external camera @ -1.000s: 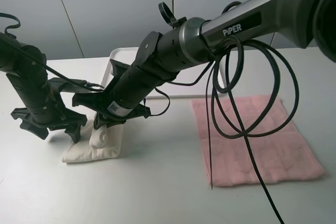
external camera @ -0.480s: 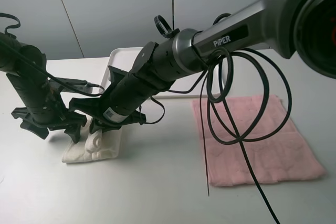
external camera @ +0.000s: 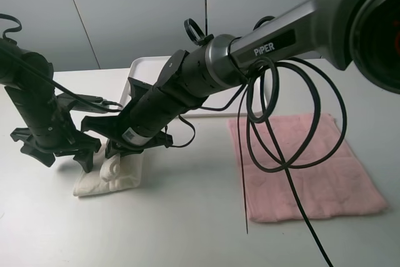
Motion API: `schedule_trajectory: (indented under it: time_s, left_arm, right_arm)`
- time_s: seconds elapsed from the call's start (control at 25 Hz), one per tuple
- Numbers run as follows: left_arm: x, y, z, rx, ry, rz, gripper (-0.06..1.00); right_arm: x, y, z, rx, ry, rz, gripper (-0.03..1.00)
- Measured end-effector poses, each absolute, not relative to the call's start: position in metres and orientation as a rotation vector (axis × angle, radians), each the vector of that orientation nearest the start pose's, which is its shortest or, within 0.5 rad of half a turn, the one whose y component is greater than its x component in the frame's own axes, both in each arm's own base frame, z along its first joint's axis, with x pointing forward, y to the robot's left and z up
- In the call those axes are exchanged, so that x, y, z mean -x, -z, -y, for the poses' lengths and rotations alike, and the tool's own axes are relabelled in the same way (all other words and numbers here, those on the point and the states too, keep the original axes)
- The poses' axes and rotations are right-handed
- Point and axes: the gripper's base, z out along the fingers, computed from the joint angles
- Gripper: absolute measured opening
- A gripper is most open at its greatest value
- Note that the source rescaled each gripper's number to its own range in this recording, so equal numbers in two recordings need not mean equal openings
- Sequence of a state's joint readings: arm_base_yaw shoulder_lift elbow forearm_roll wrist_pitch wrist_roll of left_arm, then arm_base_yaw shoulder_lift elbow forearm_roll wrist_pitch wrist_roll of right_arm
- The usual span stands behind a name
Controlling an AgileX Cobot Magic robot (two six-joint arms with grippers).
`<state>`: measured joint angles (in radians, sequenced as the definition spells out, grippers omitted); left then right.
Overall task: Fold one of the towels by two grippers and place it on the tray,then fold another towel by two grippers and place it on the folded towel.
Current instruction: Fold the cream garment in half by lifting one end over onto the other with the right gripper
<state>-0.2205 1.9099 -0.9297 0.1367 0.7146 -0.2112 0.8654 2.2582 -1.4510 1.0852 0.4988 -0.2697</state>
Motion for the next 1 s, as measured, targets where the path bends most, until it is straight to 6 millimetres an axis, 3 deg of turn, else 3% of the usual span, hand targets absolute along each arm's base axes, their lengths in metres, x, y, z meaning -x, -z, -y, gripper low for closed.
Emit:
schedule_trajectory:
  time_s: [0.8,0.88,1.0]
  left_arm:
    - [-0.321,-0.179,0.061,-0.287,-0.178,-3.102,0.99]
    - [-0.323,-0.187,0.063,-0.302,-0.157,-3.102,0.99]
    - [-0.324,-0.195,0.066,-0.314,-0.103,-3.097,0.99]
  right_arm:
    - [-0.27,-0.101,-0.375,0.285,-1.098,-2.817,0.07]
    - [-0.27,-0.102,-0.377,0.254,-1.126,-2.807,0.14]
    - [-0.271,-0.106,-0.381,0.225,-1.206,-2.765,0.4]
